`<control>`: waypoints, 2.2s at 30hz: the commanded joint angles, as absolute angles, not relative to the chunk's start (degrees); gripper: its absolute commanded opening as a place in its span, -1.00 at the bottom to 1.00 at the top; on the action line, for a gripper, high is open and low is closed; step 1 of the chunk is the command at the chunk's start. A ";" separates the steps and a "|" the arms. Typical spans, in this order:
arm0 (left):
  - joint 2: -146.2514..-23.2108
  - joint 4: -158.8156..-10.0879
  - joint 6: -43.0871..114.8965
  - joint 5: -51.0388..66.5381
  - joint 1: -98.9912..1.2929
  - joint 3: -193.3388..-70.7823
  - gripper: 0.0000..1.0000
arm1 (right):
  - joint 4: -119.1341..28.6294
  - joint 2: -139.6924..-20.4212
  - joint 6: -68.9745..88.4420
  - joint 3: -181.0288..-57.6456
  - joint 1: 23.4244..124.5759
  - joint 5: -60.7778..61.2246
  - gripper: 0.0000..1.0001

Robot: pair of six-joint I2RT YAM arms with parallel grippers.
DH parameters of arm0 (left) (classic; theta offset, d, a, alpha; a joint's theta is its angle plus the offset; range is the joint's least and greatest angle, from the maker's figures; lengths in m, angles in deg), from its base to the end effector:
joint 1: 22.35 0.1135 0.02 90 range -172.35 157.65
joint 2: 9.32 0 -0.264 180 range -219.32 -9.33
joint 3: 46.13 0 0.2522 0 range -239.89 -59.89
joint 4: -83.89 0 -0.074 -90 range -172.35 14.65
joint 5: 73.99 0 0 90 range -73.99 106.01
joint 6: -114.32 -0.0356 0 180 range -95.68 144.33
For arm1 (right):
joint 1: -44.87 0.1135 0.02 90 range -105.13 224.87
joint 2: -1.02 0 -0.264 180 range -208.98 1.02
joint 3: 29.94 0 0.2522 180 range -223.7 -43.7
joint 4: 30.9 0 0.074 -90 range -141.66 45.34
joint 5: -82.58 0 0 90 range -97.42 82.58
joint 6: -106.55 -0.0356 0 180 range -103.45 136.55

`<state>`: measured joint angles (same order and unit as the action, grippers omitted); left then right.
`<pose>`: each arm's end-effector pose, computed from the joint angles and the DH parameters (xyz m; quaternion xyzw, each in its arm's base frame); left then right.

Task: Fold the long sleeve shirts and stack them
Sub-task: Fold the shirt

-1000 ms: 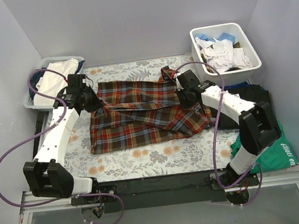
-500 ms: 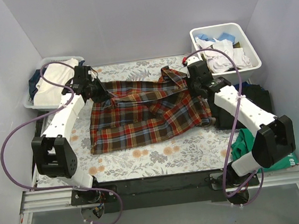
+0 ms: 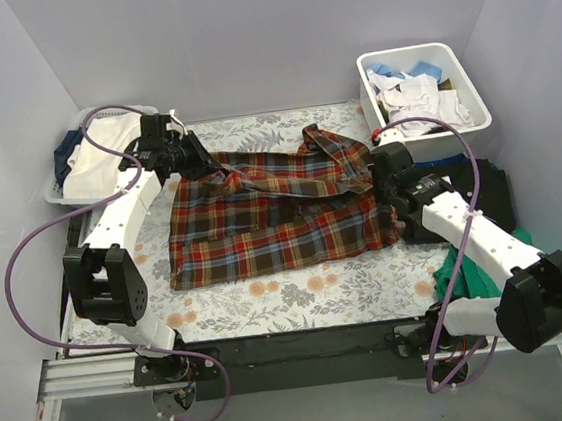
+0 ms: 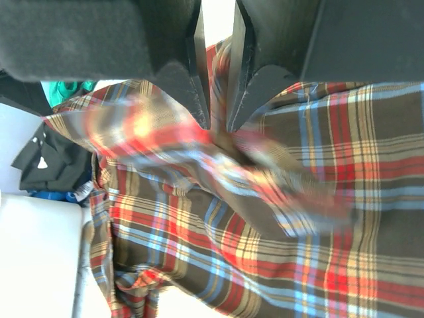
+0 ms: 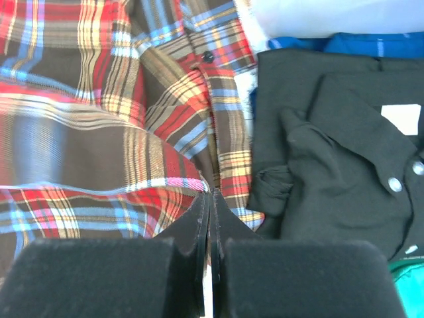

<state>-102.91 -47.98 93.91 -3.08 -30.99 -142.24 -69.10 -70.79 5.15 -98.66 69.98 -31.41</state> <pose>0.3579 -0.0662 0.3112 -0.4091 0.8187 -0.3541 0.1922 0.2501 0.1012 0.2804 -0.0213 0.8950 -0.0534 0.4424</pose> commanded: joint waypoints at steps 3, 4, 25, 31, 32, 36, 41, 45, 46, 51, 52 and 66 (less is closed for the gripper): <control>-102.32 -50.27 92.79 -6.58 -30.87 -146.02 -0.72 | -63.29 -65.69 2.48 -96.88 69.22 -32.22 -0.97; -101.79 -49.92 92.79 -5.71 -30.88 -145.50 -0.75 | -62.33 -65.51 3.01 -96.53 69.22 -31.07 -0.97; -106.17 -43.14 96.04 7.56 -31.84 -131.26 -0.08 | -62.67 -72.01 3.45 -95.12 69.22 -19.46 -0.97; -113.21 -41.13 97.89 9.59 -32.63 -135.82 -0.08 | -62.59 -73.33 3.63 -95.47 69.22 -19.37 -0.97; -114.34 -41.04 97.89 9.68 -32.63 -136.26 -0.08 | -62.59 -73.68 3.45 -95.56 69.22 -19.28 -0.97; -115.85 -40.86 98.07 10.21 -33.07 -137.41 -0.08 | -62.50 -74.30 3.36 -95.91 69.22 -19.37 -0.97; -117.34 -42.09 98.33 10.91 -33.16 -138.99 -0.28 | -62.41 -75.26 3.54 -96.53 69.22 -19.28 -0.97; -117.96 -42.71 97.89 10.04 -33.07 -139.70 -0.42 | -62.41 -75.62 3.98 -96.96 69.22 -19.63 -0.97; -118.48 -42.71 97.80 9.77 -33.16 -139.70 -0.43 | -62.41 -75.62 4.07 -96.88 69.22 -19.72 -0.97; -118.93 -41.74 97.45 11.61 -33.25 -139.08 -0.09 | -62.50 -75.79 4.33 -97.14 69.22 -19.81 -0.97; -118.92 -41.57 97.28 11.88 -33.25 -139.08 -0.06 | -62.50 -75.71 4.24 -97.23 69.22 -19.90 -0.97; -118.93 -39.46 97.36 11.70 -34.21 -142.15 -1.00 | -62.50 -75.53 4.16 -97.05 69.13 -20.25 -0.97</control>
